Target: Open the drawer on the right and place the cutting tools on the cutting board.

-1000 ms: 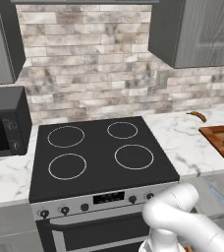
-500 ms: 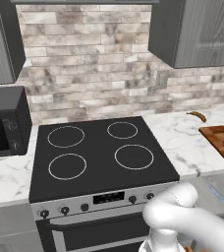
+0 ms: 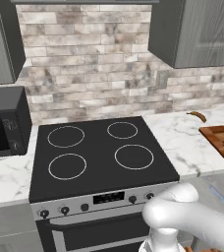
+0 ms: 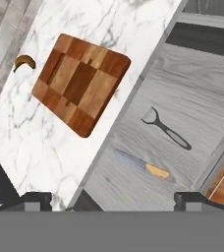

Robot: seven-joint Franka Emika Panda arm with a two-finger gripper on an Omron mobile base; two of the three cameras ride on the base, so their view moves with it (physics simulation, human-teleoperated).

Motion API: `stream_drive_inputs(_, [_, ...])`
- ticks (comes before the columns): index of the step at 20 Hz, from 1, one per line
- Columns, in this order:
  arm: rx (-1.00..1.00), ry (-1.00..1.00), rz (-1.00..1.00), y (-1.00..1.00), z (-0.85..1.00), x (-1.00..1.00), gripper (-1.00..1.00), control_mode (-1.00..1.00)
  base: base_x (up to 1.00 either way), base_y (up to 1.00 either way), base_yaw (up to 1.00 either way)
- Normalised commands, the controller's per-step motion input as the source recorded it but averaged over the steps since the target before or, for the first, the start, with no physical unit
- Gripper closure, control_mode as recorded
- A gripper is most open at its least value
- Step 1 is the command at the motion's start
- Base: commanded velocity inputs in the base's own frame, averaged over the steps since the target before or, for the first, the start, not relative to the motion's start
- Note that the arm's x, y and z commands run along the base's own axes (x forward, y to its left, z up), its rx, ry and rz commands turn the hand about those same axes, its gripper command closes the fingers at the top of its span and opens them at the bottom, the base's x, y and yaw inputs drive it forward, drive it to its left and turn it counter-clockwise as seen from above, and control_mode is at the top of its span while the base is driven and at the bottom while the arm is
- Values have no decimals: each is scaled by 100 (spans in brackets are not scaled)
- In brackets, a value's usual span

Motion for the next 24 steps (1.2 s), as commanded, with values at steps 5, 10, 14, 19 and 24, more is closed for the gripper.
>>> stream_drive_inputs(5, [-11, 19, 0, 6, -6, 16, -100, -100, 0, 0, 0])
stream_drive_inputs(10, [-7, 23, 4, 1, -18, 15, -100, -100, 0, 0, 0])
stream_drive_inputs(14, [-3, 16, 7, 0, -17, 8, -100, -100, 0, 0, 0])
stream_drive_inputs(19, [-3, 6, 4, 0, -6, 3, -100, -100, 0, 0, 0])
stream_drive_inputs(24, [-5, 7, 3, 0, -14, 5, -100, -100, 0, 0, 0])
